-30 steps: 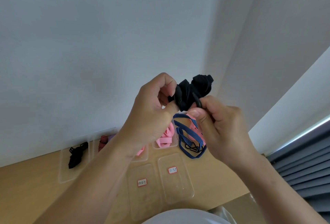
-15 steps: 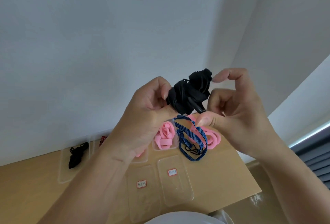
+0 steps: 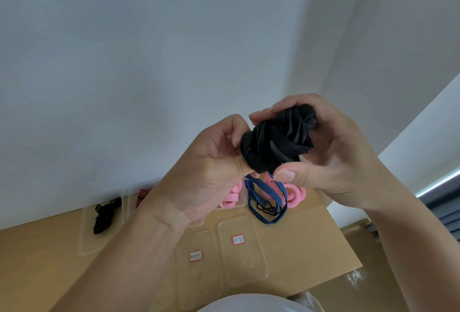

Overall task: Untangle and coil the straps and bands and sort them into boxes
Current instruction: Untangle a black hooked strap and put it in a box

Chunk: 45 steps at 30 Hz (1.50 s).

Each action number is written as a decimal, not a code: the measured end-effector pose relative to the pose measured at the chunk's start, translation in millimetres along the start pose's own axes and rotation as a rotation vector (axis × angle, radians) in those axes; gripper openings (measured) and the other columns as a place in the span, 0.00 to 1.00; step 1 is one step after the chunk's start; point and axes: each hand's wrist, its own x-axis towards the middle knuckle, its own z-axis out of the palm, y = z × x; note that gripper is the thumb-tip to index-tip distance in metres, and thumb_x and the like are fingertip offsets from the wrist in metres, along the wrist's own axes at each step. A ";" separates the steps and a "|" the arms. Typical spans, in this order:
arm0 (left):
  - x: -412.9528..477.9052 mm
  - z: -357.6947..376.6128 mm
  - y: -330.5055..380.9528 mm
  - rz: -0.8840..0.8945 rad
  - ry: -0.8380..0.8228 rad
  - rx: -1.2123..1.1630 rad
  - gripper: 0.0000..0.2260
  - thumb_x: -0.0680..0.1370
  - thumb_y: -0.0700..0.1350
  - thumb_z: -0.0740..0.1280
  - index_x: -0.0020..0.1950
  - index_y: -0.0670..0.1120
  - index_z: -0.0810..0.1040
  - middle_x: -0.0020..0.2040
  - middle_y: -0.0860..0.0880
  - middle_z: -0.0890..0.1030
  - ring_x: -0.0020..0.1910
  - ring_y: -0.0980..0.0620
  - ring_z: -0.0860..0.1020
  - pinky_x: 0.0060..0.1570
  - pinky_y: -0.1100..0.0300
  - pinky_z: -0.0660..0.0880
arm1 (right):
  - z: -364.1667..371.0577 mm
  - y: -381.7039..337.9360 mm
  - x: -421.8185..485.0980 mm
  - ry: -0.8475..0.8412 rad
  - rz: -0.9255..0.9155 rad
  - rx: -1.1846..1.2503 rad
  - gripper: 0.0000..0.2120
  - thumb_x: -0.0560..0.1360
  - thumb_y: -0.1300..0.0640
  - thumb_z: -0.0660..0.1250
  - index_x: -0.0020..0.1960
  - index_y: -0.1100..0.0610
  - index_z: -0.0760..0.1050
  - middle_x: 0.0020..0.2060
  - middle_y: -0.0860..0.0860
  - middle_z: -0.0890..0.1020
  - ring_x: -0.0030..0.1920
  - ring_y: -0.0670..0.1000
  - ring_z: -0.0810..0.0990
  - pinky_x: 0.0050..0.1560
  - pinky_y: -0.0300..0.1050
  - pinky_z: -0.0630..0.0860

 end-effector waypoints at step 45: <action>-56.3 15.9 -43.1 0.117 0.564 0.361 0.23 0.72 0.35 0.74 0.65 0.48 0.78 0.63 0.51 0.81 0.53 0.43 0.85 0.49 0.46 0.83 | 46.2 65.1 -52.2 0.312 -0.148 -0.389 0.30 0.66 0.55 0.83 0.62 0.61 0.73 0.58 0.53 0.74 0.54 0.51 0.79 0.52 0.50 0.79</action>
